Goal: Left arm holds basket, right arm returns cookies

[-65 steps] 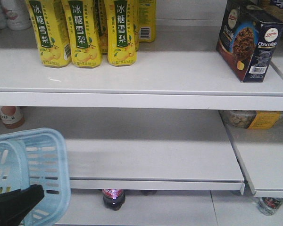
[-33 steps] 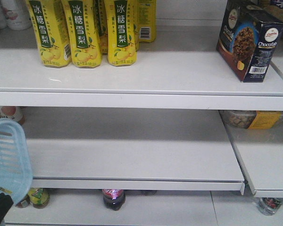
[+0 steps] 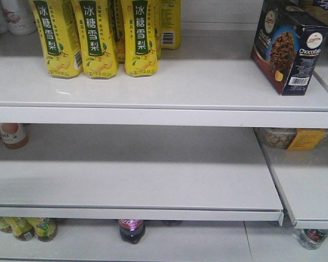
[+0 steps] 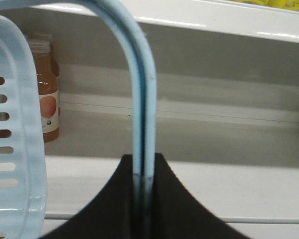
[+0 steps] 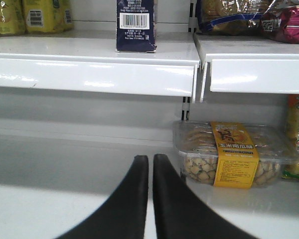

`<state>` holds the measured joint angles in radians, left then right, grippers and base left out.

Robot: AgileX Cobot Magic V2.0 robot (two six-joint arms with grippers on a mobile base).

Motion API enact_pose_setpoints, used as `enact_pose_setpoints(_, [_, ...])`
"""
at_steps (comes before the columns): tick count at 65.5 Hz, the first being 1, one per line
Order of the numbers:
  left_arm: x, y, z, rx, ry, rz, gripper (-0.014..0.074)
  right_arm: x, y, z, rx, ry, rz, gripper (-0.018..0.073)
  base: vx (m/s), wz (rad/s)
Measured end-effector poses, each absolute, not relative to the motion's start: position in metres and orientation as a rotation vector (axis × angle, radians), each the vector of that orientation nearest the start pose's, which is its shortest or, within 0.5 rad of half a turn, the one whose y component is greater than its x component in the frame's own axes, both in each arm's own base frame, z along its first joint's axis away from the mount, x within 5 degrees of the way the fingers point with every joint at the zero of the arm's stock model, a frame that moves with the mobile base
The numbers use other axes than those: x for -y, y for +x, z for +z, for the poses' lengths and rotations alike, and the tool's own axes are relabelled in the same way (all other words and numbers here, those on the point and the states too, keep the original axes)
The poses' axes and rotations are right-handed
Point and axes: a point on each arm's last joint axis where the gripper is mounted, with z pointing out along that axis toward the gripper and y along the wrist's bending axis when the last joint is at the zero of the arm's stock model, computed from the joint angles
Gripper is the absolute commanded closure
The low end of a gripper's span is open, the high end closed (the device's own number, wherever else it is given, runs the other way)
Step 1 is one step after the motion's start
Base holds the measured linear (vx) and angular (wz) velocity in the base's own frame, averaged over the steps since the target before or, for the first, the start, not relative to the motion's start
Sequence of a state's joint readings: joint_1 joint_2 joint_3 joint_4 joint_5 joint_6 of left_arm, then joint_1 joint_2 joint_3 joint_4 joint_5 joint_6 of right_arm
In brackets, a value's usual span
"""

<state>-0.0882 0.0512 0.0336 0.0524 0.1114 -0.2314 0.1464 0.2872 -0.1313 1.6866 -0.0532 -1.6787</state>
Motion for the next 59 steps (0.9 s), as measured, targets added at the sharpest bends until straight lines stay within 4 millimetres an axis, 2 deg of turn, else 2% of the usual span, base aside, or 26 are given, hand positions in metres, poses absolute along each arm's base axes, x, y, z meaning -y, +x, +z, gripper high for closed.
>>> enact_pose_setpoints(59, [0.0022,0.0566,0.1857,-1.689,-0.104,-0.163,0.0599,-0.0073,0.0822,0.238,-1.644,-0.074,0.074,0.057,0.0,0.0])
